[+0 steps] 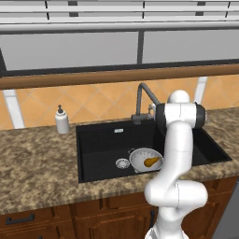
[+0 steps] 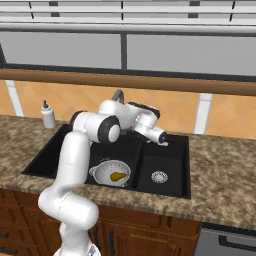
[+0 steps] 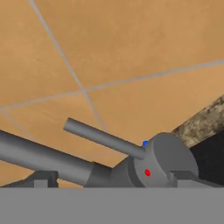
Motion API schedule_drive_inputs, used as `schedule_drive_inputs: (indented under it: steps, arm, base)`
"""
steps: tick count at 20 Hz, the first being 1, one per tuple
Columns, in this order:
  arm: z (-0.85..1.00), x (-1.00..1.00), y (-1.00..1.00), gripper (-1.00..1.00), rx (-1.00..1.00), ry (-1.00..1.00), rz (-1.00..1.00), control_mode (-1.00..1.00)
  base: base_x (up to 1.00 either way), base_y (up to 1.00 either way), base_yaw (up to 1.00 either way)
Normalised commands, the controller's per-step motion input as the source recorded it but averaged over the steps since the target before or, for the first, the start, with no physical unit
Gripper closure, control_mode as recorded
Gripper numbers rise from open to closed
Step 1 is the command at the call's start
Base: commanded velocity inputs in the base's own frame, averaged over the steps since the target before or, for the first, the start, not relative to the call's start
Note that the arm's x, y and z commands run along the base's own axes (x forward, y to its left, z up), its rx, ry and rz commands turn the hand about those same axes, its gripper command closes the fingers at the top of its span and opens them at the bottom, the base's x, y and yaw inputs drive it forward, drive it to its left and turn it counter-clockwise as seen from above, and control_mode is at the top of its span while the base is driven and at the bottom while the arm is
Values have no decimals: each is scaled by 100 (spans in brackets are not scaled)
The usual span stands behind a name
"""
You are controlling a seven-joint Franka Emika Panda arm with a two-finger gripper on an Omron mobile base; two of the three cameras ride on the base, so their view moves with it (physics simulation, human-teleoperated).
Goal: Put the colander in the sink, put the pear in the colander, and turn on the sink faucet and pour water over the colander.
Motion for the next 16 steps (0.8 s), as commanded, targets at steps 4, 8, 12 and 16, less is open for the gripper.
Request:
schedule_drive_inputs:
  steps: [4, 8, 12, 16]
  arm:
    - [0, 4, 22, -100, 0, -6, 0, -100]
    - [0, 5, 20, -100, 0, -5, 0, -100]
    - [10, 10, 17, -100, 0, -6, 0, -100]
    - [22, 0, 20, -100, 0, -7, 0, -100]
  base:
    - [0, 0, 0]
    - [0, 0, 0]
    - [0, 0, 0]
    - [0, 0, 0]
